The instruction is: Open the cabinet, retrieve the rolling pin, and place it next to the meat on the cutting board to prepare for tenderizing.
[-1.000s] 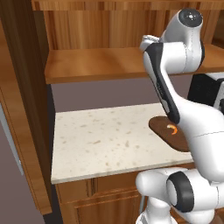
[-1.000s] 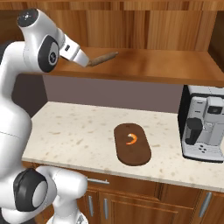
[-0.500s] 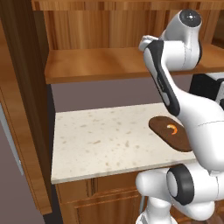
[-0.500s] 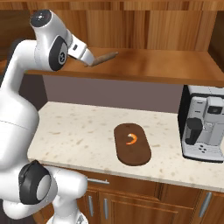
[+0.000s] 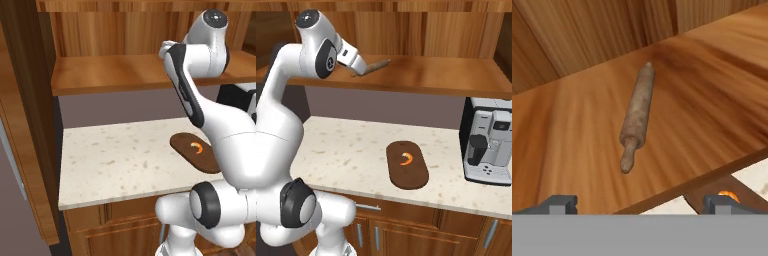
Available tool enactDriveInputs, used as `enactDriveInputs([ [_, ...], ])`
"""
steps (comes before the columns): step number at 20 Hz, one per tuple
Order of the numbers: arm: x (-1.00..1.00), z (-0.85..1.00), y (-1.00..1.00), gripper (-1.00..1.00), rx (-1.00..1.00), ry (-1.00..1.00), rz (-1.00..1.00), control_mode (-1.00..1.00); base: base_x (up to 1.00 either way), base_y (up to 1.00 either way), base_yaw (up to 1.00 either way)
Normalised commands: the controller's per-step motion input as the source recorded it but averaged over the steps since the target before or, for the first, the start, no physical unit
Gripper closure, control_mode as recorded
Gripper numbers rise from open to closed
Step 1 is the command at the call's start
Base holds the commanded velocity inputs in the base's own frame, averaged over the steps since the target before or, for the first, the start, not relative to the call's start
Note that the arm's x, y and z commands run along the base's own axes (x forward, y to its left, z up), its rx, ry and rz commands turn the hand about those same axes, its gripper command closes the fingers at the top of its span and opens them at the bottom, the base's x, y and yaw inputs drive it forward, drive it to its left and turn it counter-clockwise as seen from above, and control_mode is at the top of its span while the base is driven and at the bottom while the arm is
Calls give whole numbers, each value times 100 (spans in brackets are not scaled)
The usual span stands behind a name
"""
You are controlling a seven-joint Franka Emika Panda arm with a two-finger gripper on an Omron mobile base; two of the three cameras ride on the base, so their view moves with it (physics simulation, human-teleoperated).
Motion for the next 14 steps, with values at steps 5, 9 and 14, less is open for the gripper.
enactDriveInputs([
  [5,23,-2,-3,-100,-2,0,0,-100,0,0,0],
  [9,22,-8,-7,-100,-4,0,0,-100,0,0,0],
  [14,18,-12,-5,-100,-4,0,0,-100,0,0,0],
])
